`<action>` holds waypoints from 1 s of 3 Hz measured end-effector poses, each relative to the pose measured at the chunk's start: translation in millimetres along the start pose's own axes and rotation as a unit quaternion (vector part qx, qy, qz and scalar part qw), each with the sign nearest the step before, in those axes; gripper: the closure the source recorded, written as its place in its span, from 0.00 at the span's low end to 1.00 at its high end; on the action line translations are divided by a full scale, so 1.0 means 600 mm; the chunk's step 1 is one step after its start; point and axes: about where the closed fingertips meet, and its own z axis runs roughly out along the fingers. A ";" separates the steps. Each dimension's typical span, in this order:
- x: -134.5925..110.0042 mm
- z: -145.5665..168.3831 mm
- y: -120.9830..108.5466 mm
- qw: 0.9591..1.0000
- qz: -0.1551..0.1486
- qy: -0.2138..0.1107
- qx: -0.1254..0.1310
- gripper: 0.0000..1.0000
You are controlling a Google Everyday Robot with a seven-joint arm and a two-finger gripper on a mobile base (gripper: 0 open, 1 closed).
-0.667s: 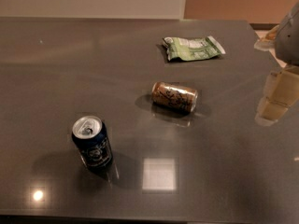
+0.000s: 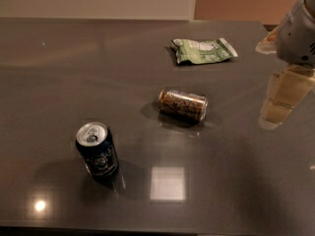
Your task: Place orange can upright
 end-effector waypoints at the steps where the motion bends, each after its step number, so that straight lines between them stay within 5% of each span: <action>1: -0.065 0.022 -0.009 1.000 -0.021 -0.009 -0.019 0.00; 3: -0.197 0.098 -0.011 0.997 -0.074 0.003 -0.023 0.00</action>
Offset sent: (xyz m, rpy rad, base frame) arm 0.0429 0.1362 -0.0335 -0.0383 0.0535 0.1761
